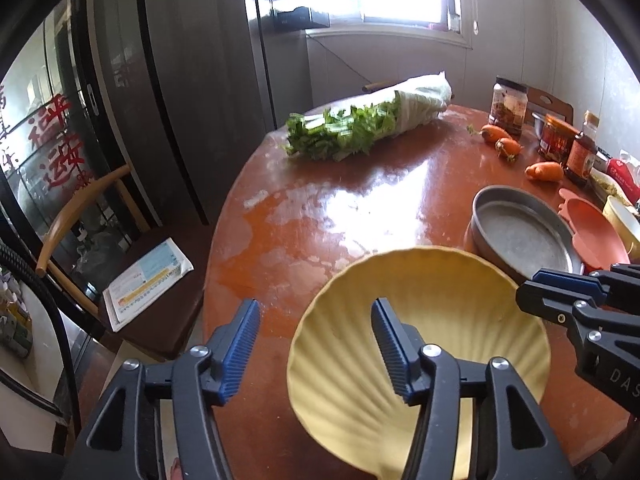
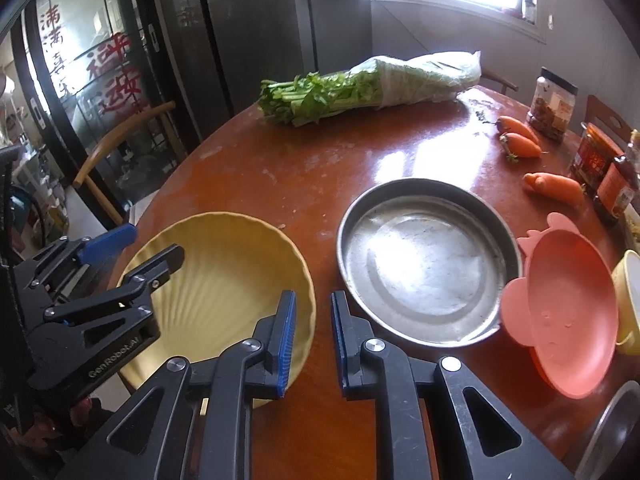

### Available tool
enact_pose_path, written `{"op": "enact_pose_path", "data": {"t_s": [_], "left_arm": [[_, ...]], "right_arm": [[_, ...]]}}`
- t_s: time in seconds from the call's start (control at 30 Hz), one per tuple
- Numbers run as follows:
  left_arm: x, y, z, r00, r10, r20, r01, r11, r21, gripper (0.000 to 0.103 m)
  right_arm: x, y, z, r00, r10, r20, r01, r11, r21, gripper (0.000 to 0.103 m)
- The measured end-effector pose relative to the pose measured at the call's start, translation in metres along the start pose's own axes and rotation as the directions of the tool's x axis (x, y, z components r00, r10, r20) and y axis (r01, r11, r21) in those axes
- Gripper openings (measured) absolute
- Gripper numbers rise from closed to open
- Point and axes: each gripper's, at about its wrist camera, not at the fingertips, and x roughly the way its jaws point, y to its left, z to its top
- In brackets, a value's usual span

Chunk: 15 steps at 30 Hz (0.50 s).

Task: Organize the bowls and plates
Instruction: 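Lower the yellow shell plate onto the table and open the left gripper, then reach the right gripper to the pink bear plate and grasp its rim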

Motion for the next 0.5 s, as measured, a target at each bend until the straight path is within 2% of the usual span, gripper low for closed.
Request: {"op": "enact_pose_path", "data": {"t_s": [0.23,0.5], "left_arm": [[-0.028,-0.014,0.009,0.999,-0.026,0.041,0.026,1.000,0.010,0.065],[-0.056,-0.053,0.018,0.995,-0.063,0.075,0.060,0.997,0.044,0.069]], "right_arm": [[-0.031,-0.015,-0.003,0.999,-0.006,0.047,0.004,0.999,0.032,0.027],[-0.072,-0.048,-0.009,0.995,-0.027,0.097,0.019,0.997,0.081,0.031]]}}
